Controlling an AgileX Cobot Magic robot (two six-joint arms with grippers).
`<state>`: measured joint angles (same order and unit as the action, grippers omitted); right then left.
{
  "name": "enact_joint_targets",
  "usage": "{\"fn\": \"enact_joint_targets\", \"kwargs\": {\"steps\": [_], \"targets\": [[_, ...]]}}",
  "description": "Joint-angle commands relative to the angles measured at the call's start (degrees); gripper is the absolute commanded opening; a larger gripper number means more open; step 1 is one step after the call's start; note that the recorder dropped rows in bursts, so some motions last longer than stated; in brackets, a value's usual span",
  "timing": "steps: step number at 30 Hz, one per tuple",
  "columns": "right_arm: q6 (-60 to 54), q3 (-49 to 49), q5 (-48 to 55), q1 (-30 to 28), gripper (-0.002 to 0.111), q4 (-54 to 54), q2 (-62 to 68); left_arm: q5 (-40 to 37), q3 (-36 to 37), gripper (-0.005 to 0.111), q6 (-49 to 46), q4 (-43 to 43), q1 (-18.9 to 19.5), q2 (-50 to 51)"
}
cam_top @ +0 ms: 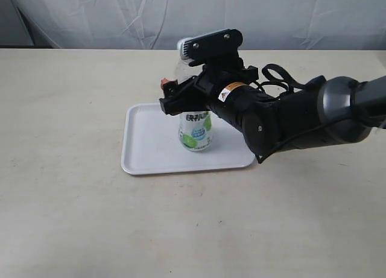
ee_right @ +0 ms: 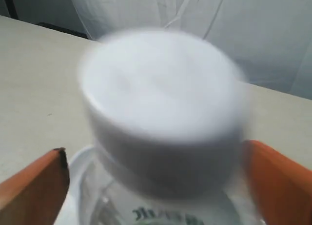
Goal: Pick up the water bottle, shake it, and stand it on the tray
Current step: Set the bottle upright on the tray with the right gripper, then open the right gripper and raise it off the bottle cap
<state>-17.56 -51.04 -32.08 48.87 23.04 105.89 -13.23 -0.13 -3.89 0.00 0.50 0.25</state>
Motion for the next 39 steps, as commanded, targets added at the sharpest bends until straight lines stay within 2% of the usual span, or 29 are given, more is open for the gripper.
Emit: {"fn": "enact_joint_targets", "kwargs": {"steps": [1,4,10,16,18,20,23,27,32,39], "targets": [[0.0,-0.3,-2.5,0.2,0.093,-1.1,-1.3,0.2,0.1,0.000,0.3,0.0,0.0,-0.2],[-2.6,-0.3,-3.2,0.2,0.093,0.2,-4.9,0.1,0.1,0.000,0.3,0.0,0.0,-0.2],[-16.4,-0.3,-2.4,0.2,0.093,9.1,-15.0,0.1,0.1,0.000,0.3,0.0,0.0,-0.2],[-18.7,-0.3,17.1,0.2,0.088,9.4,-29.5,0.0,0.1,0.000,0.3,0.0,0.0,-0.2],[-18.9,-0.3,23.1,0.2,0.080,8.4,-32.4,0.0,0.1,0.000,0.3,0.0,0.0,-0.2],[-18.9,-0.3,28.3,0.2,0.066,7.9,-34.9,0.0,0.1,0.000,0.3,0.0,0.0,-0.2],[-18.9,-0.3,34.4,0.2,0.041,8.1,-37.2,0.0,0.1,0.000,0.3,0.0,0.0,-0.2],[-18.9,-0.3,35.2,0.2,0.003,9.5,-38.1,0.0,0.1,0.000,0.3,0.0,0.0,-0.2],[-18.7,-0.3,34.0,0.2,0.000,12.1,-38.1,0.0,0.1,0.000,0.3,0.0,0.0,-0.2],[-19.0,-0.2,23.8,0.1,0.000,11.3,-38.9,0.0,0.1,0.000,0.3,0.0,0.0,-0.2]]}}
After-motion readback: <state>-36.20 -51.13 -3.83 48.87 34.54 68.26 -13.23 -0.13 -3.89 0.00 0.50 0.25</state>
